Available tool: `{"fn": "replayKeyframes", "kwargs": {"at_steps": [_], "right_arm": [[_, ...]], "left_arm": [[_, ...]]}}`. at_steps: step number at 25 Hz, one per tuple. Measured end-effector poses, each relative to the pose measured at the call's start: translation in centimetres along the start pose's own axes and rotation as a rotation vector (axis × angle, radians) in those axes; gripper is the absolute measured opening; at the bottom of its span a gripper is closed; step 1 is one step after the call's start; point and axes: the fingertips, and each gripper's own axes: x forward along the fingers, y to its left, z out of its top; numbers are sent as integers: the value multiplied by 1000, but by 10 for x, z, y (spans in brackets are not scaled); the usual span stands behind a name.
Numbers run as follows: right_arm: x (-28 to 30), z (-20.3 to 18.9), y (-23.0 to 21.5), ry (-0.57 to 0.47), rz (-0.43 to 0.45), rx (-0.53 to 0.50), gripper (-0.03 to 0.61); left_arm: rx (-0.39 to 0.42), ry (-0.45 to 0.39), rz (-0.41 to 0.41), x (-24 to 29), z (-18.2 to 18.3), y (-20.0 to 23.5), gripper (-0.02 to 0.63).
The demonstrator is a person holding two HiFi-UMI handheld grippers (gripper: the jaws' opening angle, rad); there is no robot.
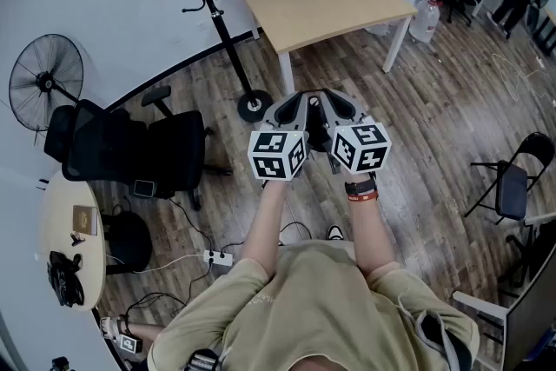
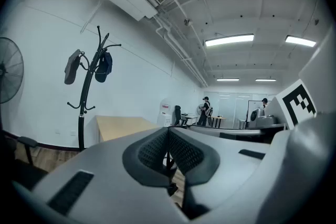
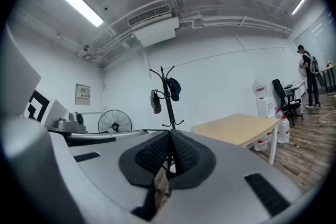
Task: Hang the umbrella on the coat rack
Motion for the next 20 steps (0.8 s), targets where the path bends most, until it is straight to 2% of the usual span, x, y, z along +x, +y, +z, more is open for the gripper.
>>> {"fn": "replayKeyframes", "kwargs": {"at_steps": [5, 10, 20], "right_arm": [[-7, 9, -1, -22, 15, 0, 19], [-16, 4, -17, -11, 27, 2, 19], [-60, -3, -62, 13, 81, 1, 18]], "left_arm": [[15, -26, 12, 0, 10, -11, 23], [35, -18, 59, 9, 0, -27, 23], [-8, -34, 122, 32, -20, -83, 23]]}}
